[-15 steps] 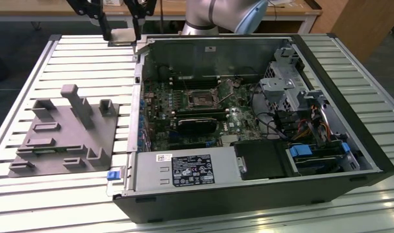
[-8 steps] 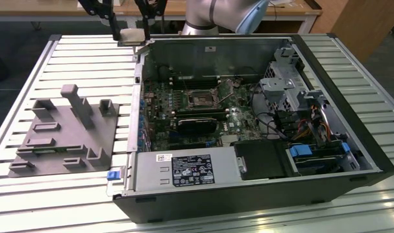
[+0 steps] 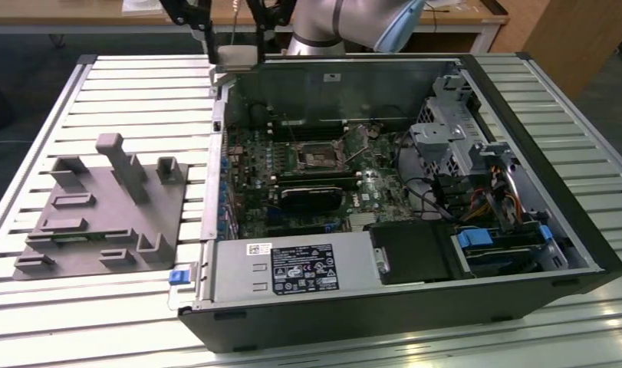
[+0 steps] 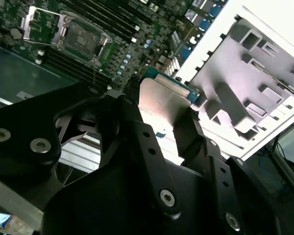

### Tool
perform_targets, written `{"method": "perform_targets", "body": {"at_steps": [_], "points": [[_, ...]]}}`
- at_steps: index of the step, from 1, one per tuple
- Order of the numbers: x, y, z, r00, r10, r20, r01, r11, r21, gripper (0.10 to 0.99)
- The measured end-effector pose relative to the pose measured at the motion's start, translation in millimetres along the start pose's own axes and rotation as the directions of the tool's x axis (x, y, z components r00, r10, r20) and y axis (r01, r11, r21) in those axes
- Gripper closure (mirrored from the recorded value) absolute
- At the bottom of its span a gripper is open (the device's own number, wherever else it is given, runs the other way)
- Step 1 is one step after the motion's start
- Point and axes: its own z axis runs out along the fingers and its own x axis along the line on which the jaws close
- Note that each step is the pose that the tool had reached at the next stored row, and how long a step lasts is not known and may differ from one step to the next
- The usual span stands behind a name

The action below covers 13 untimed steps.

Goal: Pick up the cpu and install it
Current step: 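Pick up the cpu and move it towards the insertion slot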

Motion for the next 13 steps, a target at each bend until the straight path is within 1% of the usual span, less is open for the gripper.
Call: {"method": "perform_targets", "body": {"at_steps": [2,4,6,10,13], "points": [[-7.7,2.8,1.1,1.0000,0.000,-0.0001,0.000,1.0000,0.000,0.561],[-12.8,6.6,2.6,1.0000,0.000,0.0000,0.000,1.0000,0.000,0.561],[-15.5,10.9,4.4,1.0000,0.000,0.0000,0.000,1.0000,0.000,0.561],[-20.1,21.8,8.6,1.0000,0.000,0.0000,0.000,1.0000,0.000,0.561],[-27.8,28.7,12.3,1.0000,0.000,0.0000,0.000,1.0000,0.000,0.561]]}}
